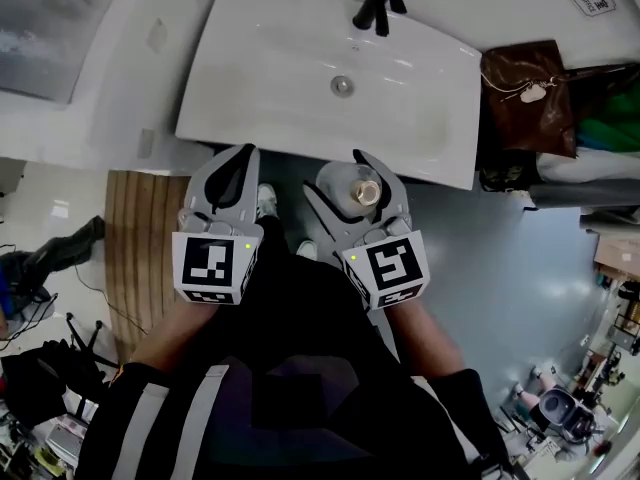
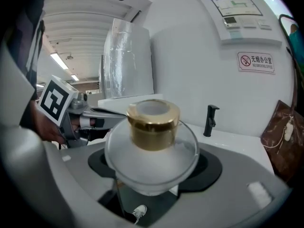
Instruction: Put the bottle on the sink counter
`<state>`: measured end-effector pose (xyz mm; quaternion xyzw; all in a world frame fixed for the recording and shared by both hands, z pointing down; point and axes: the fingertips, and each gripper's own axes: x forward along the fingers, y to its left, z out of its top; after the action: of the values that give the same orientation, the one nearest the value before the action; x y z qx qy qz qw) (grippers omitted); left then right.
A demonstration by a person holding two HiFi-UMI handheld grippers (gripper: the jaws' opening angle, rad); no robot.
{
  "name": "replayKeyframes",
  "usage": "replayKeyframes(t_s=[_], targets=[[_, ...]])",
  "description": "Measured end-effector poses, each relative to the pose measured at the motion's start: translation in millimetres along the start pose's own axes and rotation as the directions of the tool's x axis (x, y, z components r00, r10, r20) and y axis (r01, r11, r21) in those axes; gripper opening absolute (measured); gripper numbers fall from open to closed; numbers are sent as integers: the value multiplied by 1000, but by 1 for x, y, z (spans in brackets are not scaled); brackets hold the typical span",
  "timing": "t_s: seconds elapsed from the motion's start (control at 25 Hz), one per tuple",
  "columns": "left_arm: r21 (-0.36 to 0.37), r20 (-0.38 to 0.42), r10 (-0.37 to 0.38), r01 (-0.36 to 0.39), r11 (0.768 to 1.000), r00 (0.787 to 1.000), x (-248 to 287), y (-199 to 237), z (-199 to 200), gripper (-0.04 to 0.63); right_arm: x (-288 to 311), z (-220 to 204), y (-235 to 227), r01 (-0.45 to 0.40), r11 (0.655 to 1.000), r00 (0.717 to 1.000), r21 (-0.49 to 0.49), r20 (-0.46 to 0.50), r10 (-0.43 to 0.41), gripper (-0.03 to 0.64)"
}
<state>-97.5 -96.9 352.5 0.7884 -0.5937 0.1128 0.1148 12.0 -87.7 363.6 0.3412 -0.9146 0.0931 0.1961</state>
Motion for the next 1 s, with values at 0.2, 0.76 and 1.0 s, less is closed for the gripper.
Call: replayKeyframes(t_s=[0.2,0.76,1.0], targets=[[-21,-7,-24,24,999,1000,32,29,5,3,36,17,-13,18,1000,1000,-9,-22,-18,339],[0,-34,17,-17,1000,999,86,91,22,3,124,57,-44,-8,1000,1000,-25,-5,8,339],[-20,-53,77,-78,997,996,107,112,25,3,163,65,-54,-74,997,997,-38,-9,74,339]])
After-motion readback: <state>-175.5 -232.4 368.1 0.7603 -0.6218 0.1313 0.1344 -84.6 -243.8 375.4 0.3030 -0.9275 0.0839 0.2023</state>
